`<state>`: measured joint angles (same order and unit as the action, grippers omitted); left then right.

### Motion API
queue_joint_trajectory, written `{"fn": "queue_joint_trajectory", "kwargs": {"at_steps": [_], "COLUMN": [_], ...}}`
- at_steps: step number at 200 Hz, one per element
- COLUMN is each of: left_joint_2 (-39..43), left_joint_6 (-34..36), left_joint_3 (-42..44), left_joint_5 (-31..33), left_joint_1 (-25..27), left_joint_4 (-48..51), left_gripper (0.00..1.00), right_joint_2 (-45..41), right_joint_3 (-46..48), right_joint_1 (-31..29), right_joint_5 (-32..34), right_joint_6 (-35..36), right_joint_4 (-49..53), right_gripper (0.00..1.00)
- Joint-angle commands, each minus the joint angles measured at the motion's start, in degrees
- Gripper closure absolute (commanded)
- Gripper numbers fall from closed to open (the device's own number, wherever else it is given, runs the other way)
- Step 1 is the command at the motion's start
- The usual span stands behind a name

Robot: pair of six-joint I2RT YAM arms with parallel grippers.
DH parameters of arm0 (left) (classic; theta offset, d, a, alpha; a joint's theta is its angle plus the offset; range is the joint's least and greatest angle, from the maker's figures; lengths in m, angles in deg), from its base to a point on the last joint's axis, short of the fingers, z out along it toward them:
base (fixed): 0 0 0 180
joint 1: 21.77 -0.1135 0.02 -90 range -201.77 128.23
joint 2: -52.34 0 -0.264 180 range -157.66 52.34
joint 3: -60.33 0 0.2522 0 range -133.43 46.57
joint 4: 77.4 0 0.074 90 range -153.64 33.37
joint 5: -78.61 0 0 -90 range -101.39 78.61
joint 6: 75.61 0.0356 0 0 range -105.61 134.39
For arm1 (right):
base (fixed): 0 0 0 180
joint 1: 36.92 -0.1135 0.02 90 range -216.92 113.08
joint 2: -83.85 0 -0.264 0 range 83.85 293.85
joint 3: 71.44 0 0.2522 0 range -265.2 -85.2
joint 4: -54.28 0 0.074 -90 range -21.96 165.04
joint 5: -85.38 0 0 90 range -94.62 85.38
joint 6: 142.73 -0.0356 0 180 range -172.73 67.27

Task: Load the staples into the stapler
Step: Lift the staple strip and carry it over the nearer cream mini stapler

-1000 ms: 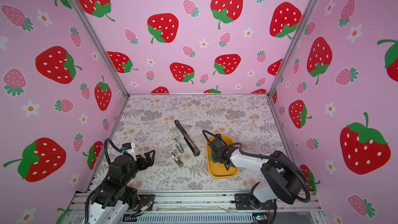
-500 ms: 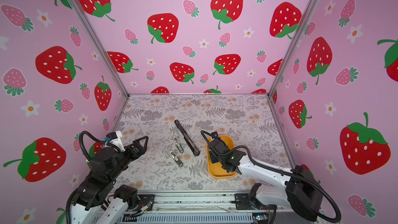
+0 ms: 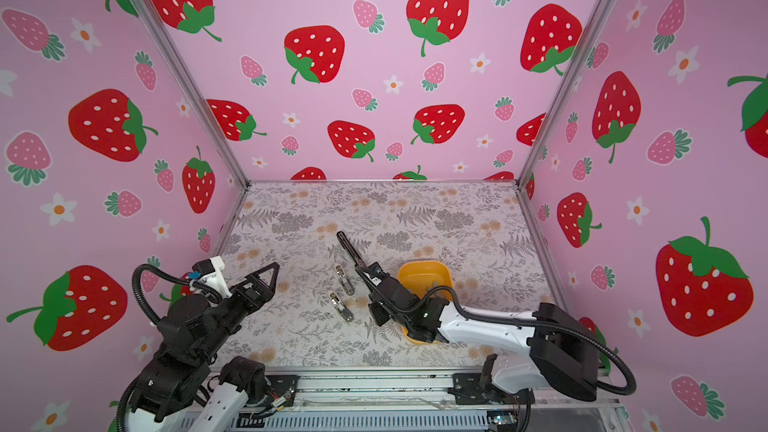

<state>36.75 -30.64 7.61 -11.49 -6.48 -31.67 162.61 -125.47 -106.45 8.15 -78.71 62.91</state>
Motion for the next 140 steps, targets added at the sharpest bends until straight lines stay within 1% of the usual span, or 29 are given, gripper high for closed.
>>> {"fn": "queue_joint_trajectory", "kwargs": {"at_steps": [1,15,41,68,90,109,121,140], "left_joint_2": [0.18,-0.62,-0.93,0.49,2.40,5.44,8.12,12.15], "left_joint_6": [-1.75,-1.28,-0.34,0.62,2.94,8.56,8.21,9.91], "left_joint_3": [1.05,0.60,0.16,1.03,2.75,8.13,13.27,22.21], "left_joint_5": [1.74,1.07,3.09,1.59,-1.13,-1.46,0.36,-1.42], "left_joint_1": [0.26,0.26,0.27,0.27,0.27,0.23,0.25,0.25], "left_joint_4": [-1.10,-0.90,0.83,0.23,-0.84,-1.57,-2.41,-7.88], "left_gripper": [0.01,0.01,0.01,0.01,0.01,0.01,0.01,0.01], "right_joint_2": [4.30,6.83,10.25,12.16,13.24,14.26,15.00,16.26], "right_joint_3": [-2.14,-2.86,-3.31,-3.68,-3.63,-4.02,-4.05,-4.41], "right_joint_1": [-0.33,-0.34,-0.34,-0.34,-0.75,-1.51,-1.95,-2.68], "right_joint_5": [-6.81,-7.91,-9.14,-10.62,-11.02,-10.34,-10.24,-10.27], "right_joint_6": [3.47,4.49,5.74,6.52,6.98,7.26,7.26,7.60], "right_joint_4": [-7.23,-8.75,-11.71,-13.77,-15.17,-15.73,-16.33,-17.11], "right_gripper": [0.91,0.91,0.91,0.91,0.91,0.91,0.91,0.91]}}
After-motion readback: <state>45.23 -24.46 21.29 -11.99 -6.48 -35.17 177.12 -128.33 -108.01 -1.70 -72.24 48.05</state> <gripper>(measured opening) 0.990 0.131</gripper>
